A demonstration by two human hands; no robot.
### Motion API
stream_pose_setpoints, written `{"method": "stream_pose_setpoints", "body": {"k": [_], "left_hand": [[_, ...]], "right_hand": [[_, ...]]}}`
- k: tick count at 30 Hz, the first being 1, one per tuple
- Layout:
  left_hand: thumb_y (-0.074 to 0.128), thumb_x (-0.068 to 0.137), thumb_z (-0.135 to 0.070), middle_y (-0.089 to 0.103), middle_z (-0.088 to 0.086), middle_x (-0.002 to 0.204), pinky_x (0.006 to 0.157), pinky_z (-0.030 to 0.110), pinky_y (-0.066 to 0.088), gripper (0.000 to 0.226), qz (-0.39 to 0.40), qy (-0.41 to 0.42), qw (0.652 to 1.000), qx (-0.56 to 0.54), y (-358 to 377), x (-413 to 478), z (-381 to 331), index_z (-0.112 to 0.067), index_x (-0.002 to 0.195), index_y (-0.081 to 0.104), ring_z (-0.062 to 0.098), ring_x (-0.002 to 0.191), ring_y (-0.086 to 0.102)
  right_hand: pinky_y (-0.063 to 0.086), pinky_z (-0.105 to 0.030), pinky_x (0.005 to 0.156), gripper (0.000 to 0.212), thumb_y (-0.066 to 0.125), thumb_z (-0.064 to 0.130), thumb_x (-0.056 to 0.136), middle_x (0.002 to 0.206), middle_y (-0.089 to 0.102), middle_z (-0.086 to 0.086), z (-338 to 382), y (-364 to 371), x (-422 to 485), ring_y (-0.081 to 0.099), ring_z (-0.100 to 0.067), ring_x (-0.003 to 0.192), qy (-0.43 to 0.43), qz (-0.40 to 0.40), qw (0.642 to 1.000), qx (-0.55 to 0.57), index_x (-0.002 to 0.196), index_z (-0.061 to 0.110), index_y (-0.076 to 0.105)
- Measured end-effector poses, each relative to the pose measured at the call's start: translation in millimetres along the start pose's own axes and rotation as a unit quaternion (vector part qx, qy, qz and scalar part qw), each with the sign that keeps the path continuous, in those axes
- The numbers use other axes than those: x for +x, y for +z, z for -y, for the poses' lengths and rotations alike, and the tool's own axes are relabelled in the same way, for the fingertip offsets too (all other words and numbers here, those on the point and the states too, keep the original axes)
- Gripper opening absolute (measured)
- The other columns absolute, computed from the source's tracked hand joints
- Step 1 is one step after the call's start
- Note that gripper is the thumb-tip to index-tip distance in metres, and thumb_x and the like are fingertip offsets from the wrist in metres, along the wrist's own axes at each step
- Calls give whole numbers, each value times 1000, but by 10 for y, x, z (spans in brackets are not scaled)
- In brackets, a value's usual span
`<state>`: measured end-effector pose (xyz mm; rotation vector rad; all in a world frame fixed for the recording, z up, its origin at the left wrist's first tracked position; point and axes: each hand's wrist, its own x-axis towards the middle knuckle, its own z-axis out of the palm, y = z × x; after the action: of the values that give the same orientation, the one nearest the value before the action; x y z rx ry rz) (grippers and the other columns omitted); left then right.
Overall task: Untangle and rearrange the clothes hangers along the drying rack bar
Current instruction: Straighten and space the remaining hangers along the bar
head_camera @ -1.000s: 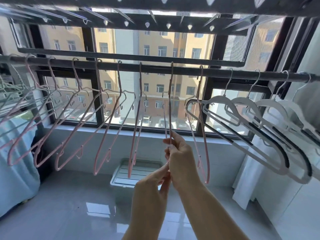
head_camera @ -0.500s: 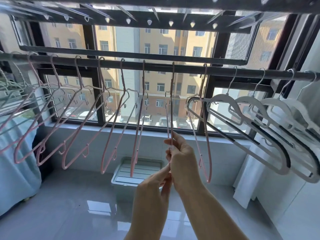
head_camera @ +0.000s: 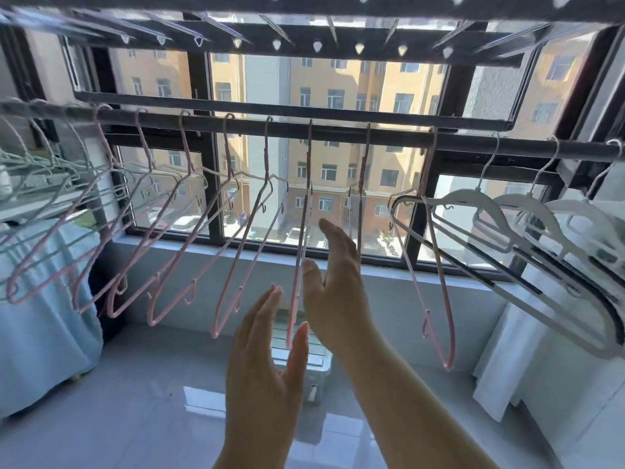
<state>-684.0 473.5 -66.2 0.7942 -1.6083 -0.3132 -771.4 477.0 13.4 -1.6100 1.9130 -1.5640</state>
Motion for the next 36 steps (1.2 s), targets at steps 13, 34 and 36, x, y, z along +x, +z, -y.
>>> {"method": "stream_pose_setpoints", "body": {"k": [13,34,36], "left_hand": [[71,73,-6,61,-19,93,72,-6,39,40,69,-57,995,-33,117,-18,181,-17,111,62,-30,76,49],[67,77,-9,62,-23,97,75,-2,42,44,92,-65,992,-56,103,-16,186,-27,116,59,-21,83,56],[69,75,-5,66,-18,97,76,-1,42,46,102,-65,990,-75,72,-28,218,-27,114,59,-18,86,58]], "right_hand": [[49,-22,71,42,31,-10,91,92,56,6,-103,262,248,54,-7,75,168,40,956,239,125,10,46],[50,-32,86,45,43,9,95,104,51,3,-74,184,190,51,-13,93,176,87,952,236,138,11,30],[40,-32,99,61,46,19,95,133,40,1,-71,197,125,43,-18,117,168,102,964,181,145,16,12]]}}
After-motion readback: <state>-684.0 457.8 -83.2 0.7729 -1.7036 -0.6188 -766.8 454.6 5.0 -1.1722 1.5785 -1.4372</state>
